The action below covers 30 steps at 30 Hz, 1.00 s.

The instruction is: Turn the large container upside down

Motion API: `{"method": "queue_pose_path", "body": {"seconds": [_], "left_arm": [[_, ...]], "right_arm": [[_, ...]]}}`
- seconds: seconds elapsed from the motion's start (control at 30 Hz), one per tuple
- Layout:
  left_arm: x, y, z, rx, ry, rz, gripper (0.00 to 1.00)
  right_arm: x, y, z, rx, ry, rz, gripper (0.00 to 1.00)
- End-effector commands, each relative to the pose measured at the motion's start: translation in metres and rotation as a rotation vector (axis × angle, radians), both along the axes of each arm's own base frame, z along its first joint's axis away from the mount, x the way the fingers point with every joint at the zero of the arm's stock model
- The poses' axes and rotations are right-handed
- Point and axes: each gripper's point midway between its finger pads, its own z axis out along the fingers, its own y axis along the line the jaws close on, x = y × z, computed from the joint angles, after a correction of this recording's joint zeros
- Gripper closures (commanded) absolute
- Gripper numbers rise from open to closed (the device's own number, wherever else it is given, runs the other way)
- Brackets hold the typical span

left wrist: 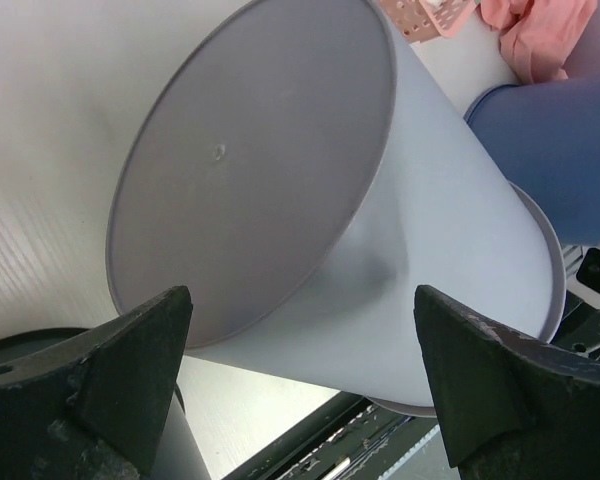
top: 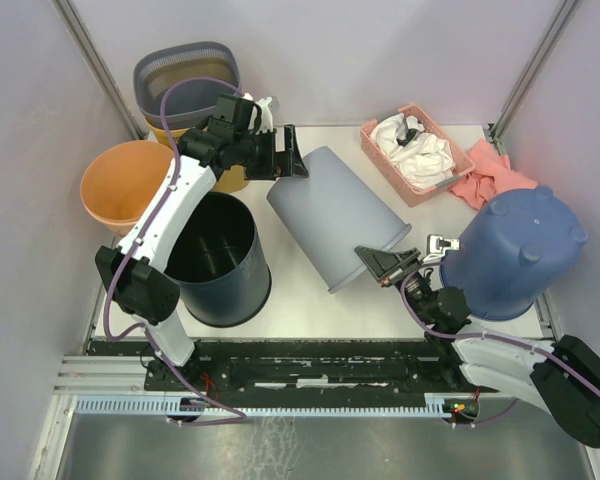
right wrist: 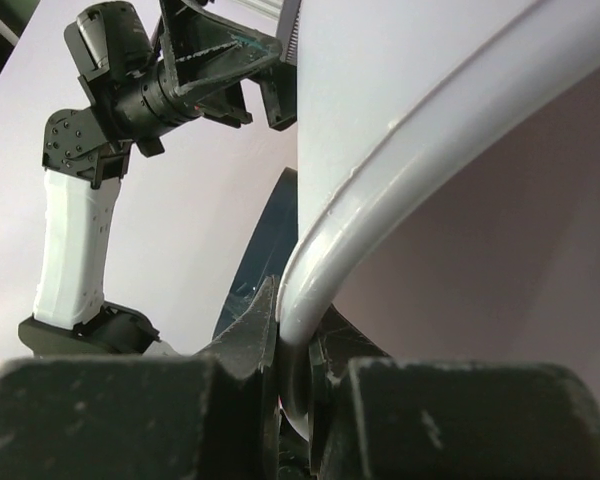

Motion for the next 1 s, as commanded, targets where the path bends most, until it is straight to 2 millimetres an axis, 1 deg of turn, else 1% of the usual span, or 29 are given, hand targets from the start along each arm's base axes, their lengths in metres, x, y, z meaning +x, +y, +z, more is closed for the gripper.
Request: {"method": "queue_pose_path", "body": {"seconds": [0.0,0.07,0.13,0.2,0.27,0.3,0.4,0.47,0.57,0.67,0.8,0.97], "left_arm": [[0.006,-0.004,0.033,-0.051,-0.102,-0.04,0.01],[0.011,0.0,0.042,-0.055,-0.121,-0.034,0.01],[0.013,0.0,0.048,-0.066,-0.126,-0.048,0.01],[0.018,0.002,0.048,-0.048,-0.13,-0.041,0.01],[0.024,0.004,0.044,-0.037,-0.127,-0.038,0.01],[0.023,0.001,0.041,-0.045,-0.117,-0.056,0.01],[0.018,-0.01,0.023,-0.068,-0.044,-0.13,0.01],[0.017,-0.011,0.011,-0.061,-0.009,-0.144,0.02],[0.01,-0.017,0.011,-0.093,-0.004,-0.198,0.02],[-0.002,-0.022,0.016,-0.13,0.001,-0.252,0.04],[-0.018,-0.029,0.03,-0.164,-0.012,-0.293,0.05],[-0.032,-0.037,0.062,-0.253,-0.032,-0.315,0.07]], "right_arm": [[-0.016,0.0,0.035,0.062,-0.177,0.034,0.98],[-0.014,0.001,0.034,0.045,-0.185,0.03,0.98],[-0.009,-0.001,0.026,0.038,-0.158,0.002,0.98],[-0.007,-0.002,0.02,0.02,-0.149,-0.013,0.98],[-0.005,-0.002,0.012,0.004,-0.129,-0.019,0.98],[-0.004,-0.002,0.01,-0.001,-0.124,-0.02,0.98],[-0.004,-0.001,0.006,-0.015,-0.118,-0.021,0.98],[-0.004,0.0,0.006,-0.019,-0.121,-0.02,0.98],[-0.003,0.002,0.004,-0.03,-0.119,-0.016,0.98],[0.0,0.004,-0.004,-0.047,-0.098,-0.017,0.98],[0.007,0.012,-0.012,-0.069,-0.071,-0.009,0.98],[0.018,0.031,-0.016,-0.076,-0.031,0.031,0.98]]}}
